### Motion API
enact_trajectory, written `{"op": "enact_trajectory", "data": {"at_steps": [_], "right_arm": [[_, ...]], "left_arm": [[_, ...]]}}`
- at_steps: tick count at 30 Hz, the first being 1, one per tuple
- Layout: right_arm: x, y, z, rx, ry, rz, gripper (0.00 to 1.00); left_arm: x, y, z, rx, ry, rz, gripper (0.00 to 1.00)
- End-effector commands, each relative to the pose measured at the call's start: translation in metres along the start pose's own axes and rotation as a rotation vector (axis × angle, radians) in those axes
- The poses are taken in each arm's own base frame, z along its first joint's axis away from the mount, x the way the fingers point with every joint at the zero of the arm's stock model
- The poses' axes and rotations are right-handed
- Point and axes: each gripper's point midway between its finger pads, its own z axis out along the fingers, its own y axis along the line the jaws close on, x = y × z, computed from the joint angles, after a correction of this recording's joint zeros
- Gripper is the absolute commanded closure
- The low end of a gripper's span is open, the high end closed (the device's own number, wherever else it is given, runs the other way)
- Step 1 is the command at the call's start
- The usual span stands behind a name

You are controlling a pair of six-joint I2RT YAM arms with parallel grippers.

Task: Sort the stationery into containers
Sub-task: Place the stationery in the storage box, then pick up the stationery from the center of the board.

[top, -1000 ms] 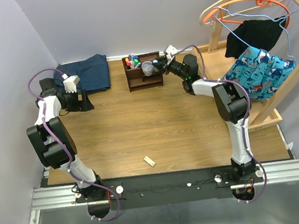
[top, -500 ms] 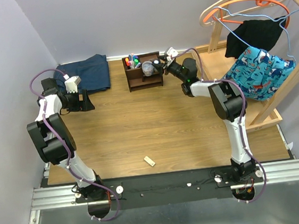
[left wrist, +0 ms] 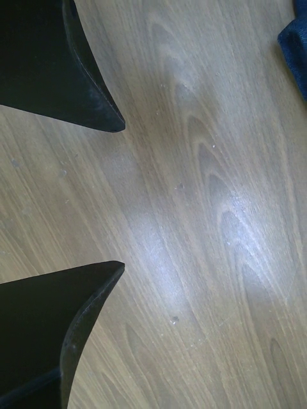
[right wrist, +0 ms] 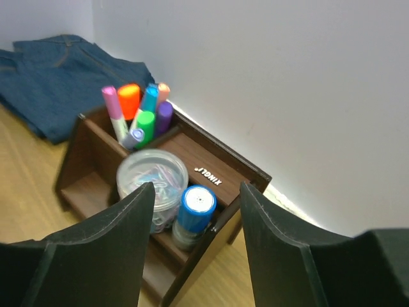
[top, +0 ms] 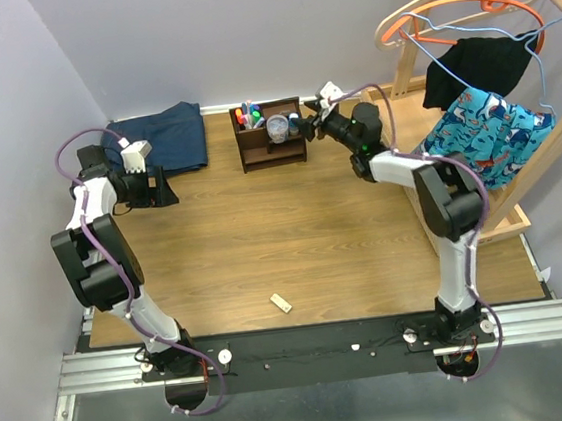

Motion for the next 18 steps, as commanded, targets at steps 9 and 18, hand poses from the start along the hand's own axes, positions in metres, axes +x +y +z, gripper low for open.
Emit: {"op": "enact_trajectory", "data": {"at_steps": [9,18], "right_arm": [[-0.03,0.154,-0.138,-0.133,0.607,0.265,0.38],[-0.004,0.241,-0.198,-0.188,0.868,0.402,0.39]], "left_arm": [[-0.049,-0.057,-0.037,-0.009,-0.15,0.164,0.1],[-0.021,-0.051,-0.053,-0.231,-0.131,0.07,0.1]]}}
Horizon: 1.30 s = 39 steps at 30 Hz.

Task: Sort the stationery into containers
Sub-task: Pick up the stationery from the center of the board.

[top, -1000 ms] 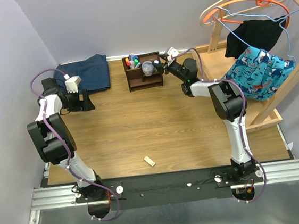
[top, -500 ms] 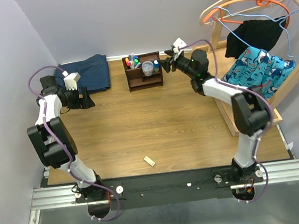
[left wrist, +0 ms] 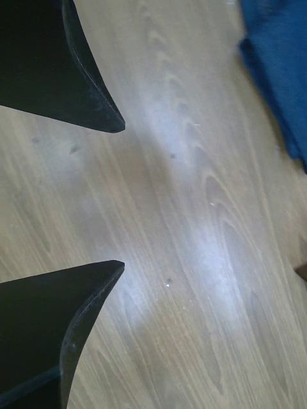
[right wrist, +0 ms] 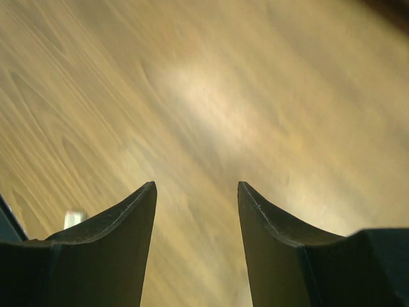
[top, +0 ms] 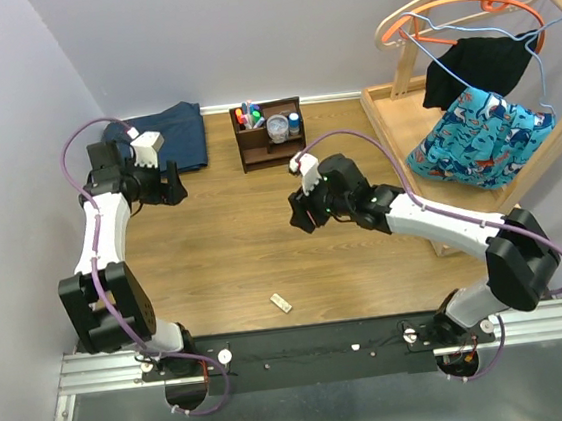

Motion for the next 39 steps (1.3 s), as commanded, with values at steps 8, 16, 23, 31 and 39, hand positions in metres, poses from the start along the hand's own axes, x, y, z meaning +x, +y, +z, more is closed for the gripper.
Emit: {"op": "enact_trajectory", "data": {"at_steps": [8,16,23,31,39], "right_arm": [[0.107,0.109,-0.02,-0.11,0.285,0.103,0.42],[0.126,0.138,-0.011,-0.153,0.35,0.103,0.48],[0.151,0.164,-0.007,-0.123,0.431,0.098,0.49],[0.158,0.158,0.013,0.03,0.441,0.095,0.49],[0.167,0.147,0.013,0.08,0.461,0.065,0.5]], "left_arm": [[0.03,0.013,-0.044,-0.303,-0.009,-0.104,0.09],[0.024,0.012,-0.069,-0.363,-0.055,-0.094,0.09],[0.027,0.007,-0.074,-0.363,-0.081,-0.106,0.09],[0.035,0.001,-0.08,-0.368,-0.106,-0.104,0.09],[0.042,-0.006,-0.086,-0.363,-0.126,-0.104,0.08]]}}
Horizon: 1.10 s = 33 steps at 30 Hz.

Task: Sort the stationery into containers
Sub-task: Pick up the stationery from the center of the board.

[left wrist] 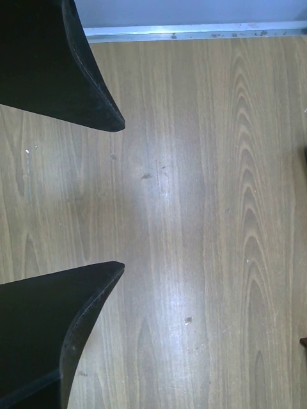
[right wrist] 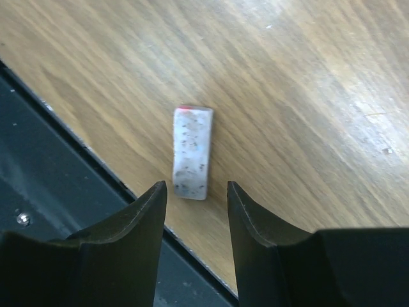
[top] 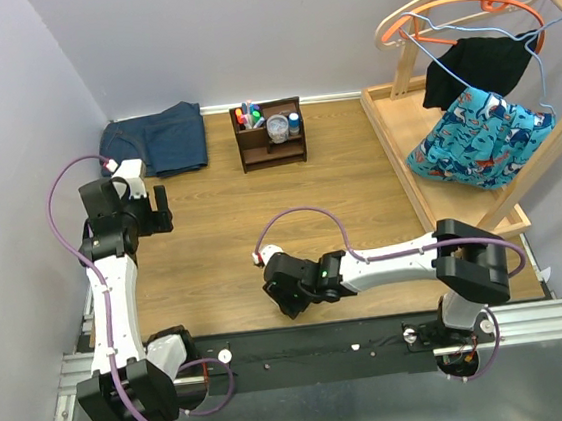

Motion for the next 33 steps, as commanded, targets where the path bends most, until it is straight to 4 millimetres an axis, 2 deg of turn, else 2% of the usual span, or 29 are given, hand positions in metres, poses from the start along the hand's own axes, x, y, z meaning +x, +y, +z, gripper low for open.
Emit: {"op": "enact_trajectory", "data": {"at_steps": [1,16,20,24,33], "right_arm": [[-0.003,-0.011,0.0,0.072,-0.012,-0.002,0.5],[0.01,-0.004,0.016,0.042,0.033,-0.014,0.5],[0.011,-0.001,0.021,0.033,0.041,-0.019,0.55],[0.019,-0.004,0.023,0.041,0.066,-0.029,0.6],[0.029,-0.018,0.014,0.103,0.069,-0.068,0.59]], "left_arm": [[0.0,0.0,-0.003,-0.003,-0.028,-0.013,0.08],[-0.002,-0.001,0.0,0.008,-0.035,-0.032,0.08],[0.002,0.0,0.002,0.007,-0.025,-0.035,0.08],[0.004,-0.001,0.003,0.01,-0.023,-0.035,0.08],[-0.003,0.0,0.008,0.023,-0.021,-0.04,0.08]]}}
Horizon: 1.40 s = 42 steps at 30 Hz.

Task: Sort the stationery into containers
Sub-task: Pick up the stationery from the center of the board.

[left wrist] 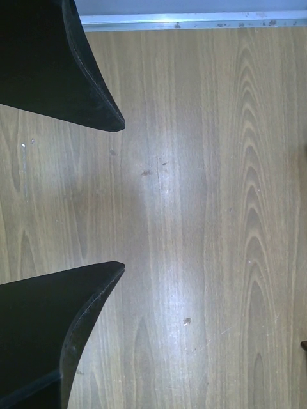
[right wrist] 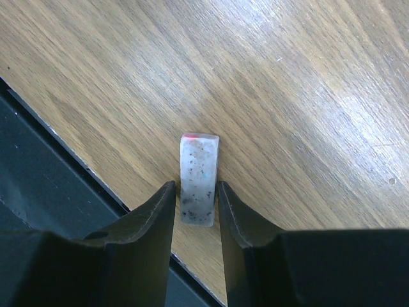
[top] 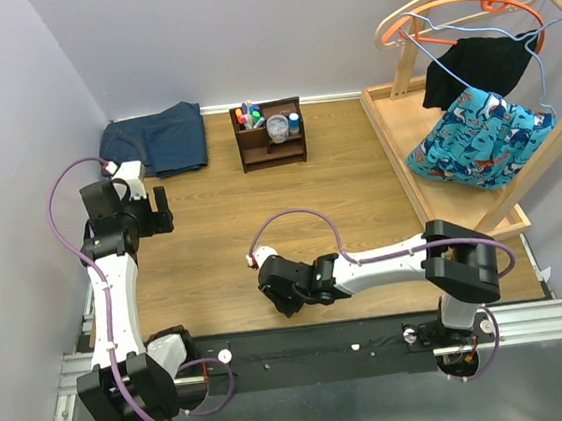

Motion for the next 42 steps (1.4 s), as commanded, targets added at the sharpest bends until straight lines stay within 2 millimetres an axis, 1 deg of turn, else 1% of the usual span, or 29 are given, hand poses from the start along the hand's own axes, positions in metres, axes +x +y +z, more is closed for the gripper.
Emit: {"op": "enact_trajectory", "data": {"at_steps": [1,5,11,21,24,25,26,29,31,35,36,37,39,40,41,42], "right_arm": [[0.041,-0.021,0.0,0.083,0.105,-0.044,0.59],[0.044,-0.023,-0.005,0.085,0.109,-0.044,0.59],[0.047,-0.026,-0.011,0.089,0.109,-0.042,0.59],[0.043,-0.019,-0.002,0.06,0.102,-0.045,0.59],[0.047,-0.02,-0.003,0.058,0.108,-0.05,0.66],[0.047,-0.02,-0.004,0.056,0.106,-0.054,0.71],[0.049,-0.021,-0.005,0.054,0.11,-0.061,0.74],[0.045,-0.021,-0.009,0.044,0.09,-0.07,0.8],[0.042,-0.019,-0.011,0.034,0.079,-0.077,0.86],[0.026,-0.018,-0.015,0.038,0.028,-0.083,0.87],[0.012,-0.014,-0.019,0.035,-0.01,-0.084,0.87],[0.004,-0.014,-0.021,0.04,-0.031,-0.086,0.88],[-0.015,-0.015,-0.026,0.056,-0.08,-0.091,0.88],[-0.029,-0.017,-0.029,0.059,-0.108,-0.078,0.88],[-0.036,-0.02,-0.031,0.069,-0.121,-0.076,0.88],[-0.042,-0.023,-0.032,0.076,-0.134,-0.068,0.89]], "left_arm": [[-0.01,-0.002,0.004,0.022,-0.017,-0.015,0.08],[-0.014,-0.002,0.004,0.025,-0.02,-0.017,0.08],[-0.011,-0.001,0.003,0.022,-0.016,-0.016,0.08],[-0.007,-0.001,0.003,0.02,-0.017,-0.02,0.08],[-0.007,-0.001,0.003,0.022,-0.019,-0.02,0.08],[-0.006,-0.001,0.003,0.022,-0.017,-0.021,0.08],[-0.006,-0.001,0.003,0.022,-0.017,-0.022,0.08],[-0.006,-0.002,0.005,0.027,-0.017,-0.023,0.08],[-0.005,-0.001,0.006,0.026,-0.012,-0.025,0.08],[-0.007,-0.002,0.005,0.032,-0.011,-0.026,0.08],[-0.007,-0.003,0.004,0.037,-0.008,-0.03,0.08],[-0.008,-0.004,0.005,0.045,-0.008,-0.033,0.08],[-0.012,-0.005,0.005,0.056,-0.009,-0.034,0.09],[-0.011,-0.007,0.005,0.062,-0.004,-0.035,0.09],[-0.014,-0.006,0.005,0.062,-0.006,-0.03,0.09],[-0.012,-0.006,0.007,0.064,0.009,-0.033,0.09]]}}
